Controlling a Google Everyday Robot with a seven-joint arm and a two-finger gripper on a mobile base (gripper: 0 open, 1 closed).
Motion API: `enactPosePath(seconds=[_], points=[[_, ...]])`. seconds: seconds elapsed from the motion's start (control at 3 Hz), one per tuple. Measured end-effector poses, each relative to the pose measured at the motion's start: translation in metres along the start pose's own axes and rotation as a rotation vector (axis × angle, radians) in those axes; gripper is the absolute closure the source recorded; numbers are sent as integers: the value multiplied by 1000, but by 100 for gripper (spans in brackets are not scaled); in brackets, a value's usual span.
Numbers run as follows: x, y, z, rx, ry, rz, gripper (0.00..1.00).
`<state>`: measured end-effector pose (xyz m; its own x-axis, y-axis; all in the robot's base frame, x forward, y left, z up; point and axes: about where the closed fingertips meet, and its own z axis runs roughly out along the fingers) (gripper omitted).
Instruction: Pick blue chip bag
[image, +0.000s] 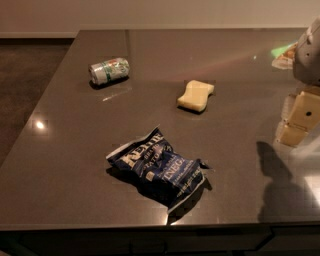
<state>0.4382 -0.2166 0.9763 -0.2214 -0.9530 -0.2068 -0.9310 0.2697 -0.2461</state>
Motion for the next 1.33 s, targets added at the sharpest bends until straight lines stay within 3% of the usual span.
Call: enactPosePath(seconds=[0.67,1.0,1.33], points=[[-5,3,1,-8,-9,-6,0],[-47,36,18,-57,-72,-28,0],[-73,61,32,-95,-131,-30,0]])
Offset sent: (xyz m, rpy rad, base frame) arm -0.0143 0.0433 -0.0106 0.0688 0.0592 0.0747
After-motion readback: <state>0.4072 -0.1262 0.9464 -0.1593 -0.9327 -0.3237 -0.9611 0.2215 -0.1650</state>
